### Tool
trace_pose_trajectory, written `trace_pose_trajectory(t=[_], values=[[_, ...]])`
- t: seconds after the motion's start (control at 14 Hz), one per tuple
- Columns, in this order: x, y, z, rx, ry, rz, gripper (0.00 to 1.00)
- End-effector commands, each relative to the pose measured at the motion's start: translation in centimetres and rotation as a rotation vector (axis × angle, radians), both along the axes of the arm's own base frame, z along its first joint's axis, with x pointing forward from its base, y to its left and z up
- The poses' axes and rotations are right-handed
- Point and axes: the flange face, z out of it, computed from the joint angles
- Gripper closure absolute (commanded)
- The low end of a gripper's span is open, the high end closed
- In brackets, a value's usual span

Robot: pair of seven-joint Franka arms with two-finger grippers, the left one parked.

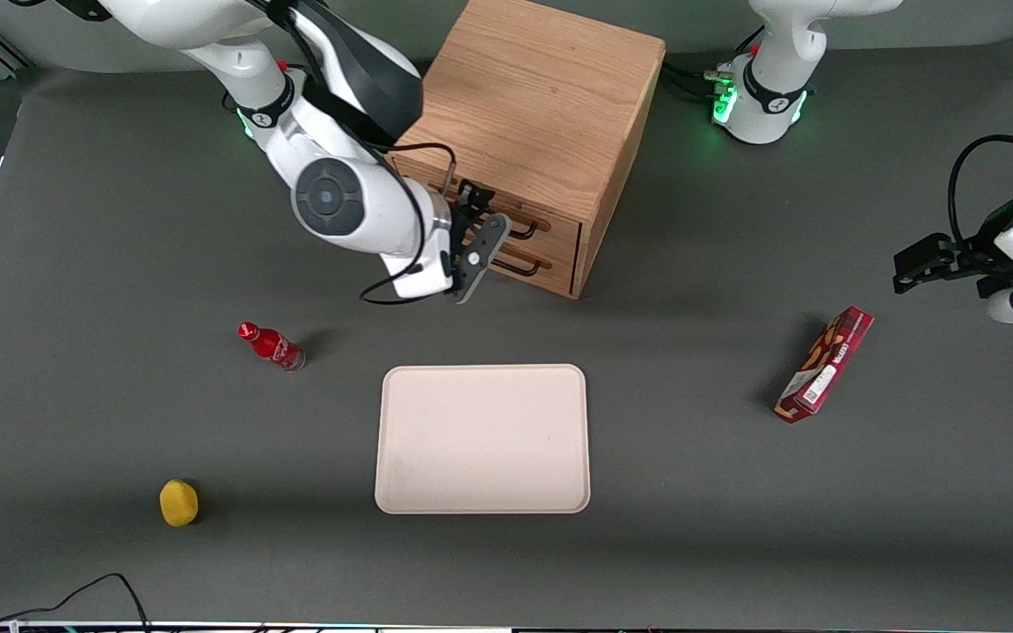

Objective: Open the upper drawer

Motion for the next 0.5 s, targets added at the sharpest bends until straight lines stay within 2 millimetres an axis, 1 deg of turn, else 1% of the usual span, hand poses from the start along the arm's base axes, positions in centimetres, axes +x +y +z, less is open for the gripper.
trace_pose_trajectory(t=[0.0,0.29,0.43], values=[[-1.2,0.3,-1.1,-0.055,-0.028,0.004,0.00],[-1.9,0.4,-2.2,-0.078,-0.030,0.021,0.00],[-2.2,0.4,-3.0,-0.083,-0.038,0.021,0.00]])
